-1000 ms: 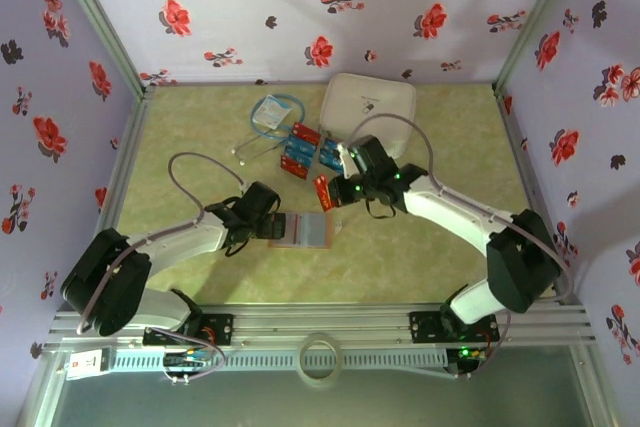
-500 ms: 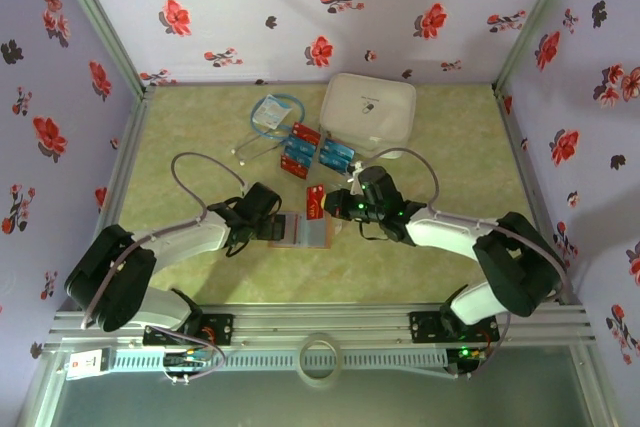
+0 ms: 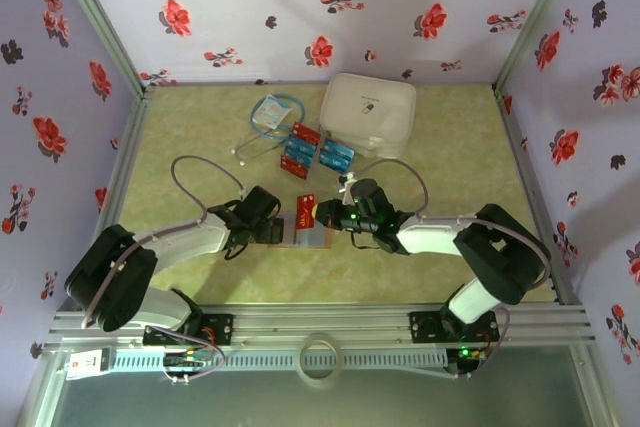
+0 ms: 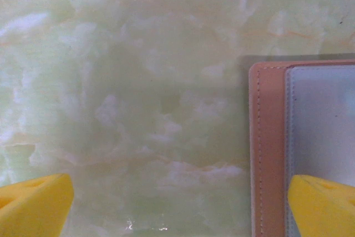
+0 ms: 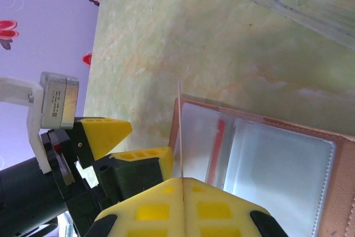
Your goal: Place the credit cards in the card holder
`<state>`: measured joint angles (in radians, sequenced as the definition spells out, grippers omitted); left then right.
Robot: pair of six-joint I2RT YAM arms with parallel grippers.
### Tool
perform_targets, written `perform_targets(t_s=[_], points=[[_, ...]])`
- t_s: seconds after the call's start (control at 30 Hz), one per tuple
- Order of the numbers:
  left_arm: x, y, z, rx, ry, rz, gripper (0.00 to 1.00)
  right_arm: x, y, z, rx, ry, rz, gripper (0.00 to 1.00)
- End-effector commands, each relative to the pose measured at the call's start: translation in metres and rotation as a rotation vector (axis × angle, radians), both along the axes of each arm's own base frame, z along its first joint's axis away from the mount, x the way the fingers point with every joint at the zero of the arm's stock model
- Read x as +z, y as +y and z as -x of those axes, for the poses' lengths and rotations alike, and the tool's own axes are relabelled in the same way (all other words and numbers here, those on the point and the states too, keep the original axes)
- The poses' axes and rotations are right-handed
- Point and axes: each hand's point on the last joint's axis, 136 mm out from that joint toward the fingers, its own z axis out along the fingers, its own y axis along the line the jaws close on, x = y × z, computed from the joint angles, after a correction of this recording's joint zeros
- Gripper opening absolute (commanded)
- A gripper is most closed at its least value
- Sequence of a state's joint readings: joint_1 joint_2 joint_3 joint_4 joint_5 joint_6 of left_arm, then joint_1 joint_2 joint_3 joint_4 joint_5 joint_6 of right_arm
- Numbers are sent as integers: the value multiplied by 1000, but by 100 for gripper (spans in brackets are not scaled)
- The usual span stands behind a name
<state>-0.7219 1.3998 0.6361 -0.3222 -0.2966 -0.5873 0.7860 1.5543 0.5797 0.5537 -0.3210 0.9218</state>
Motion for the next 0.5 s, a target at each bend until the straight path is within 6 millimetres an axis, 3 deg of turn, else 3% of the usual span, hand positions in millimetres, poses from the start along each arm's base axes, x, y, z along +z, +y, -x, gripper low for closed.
perform_targets(t_s=[0.0,0.47], points=[[-5,7,5,32,4,-21,100,-1,-1,-4,-33,-27,-16,0],[-11,12,12,63,11,-29,100,-15,6,-3,-31,-20,-25,0]])
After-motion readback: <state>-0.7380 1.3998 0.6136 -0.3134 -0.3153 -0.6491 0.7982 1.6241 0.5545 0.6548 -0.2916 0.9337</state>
